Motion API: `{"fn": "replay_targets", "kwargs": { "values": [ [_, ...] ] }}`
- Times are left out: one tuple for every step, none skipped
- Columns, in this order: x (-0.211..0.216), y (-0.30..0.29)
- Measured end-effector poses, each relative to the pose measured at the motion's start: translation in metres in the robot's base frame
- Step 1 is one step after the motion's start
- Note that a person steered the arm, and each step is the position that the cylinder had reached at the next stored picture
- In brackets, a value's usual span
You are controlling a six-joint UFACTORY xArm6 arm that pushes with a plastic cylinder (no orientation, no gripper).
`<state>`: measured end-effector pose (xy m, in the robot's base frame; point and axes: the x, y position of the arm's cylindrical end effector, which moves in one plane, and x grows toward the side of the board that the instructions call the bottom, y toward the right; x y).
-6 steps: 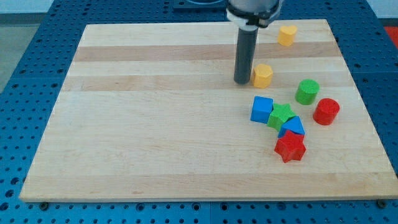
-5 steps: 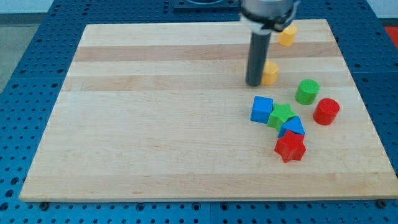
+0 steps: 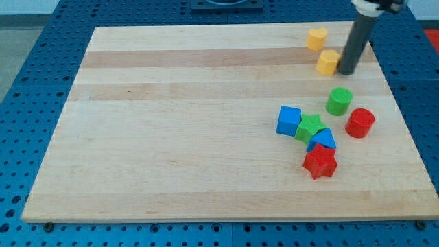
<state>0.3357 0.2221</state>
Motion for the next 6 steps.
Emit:
{"fn": "replay_targets", "kwargs": {
  "values": [
    [-0.008,0.001],
    [-0.008,0.018],
    [-0.008,0.014],
    [0.012,0.029],
    [0.043,0.046],
    [0.083,0.050]
  ]
}}
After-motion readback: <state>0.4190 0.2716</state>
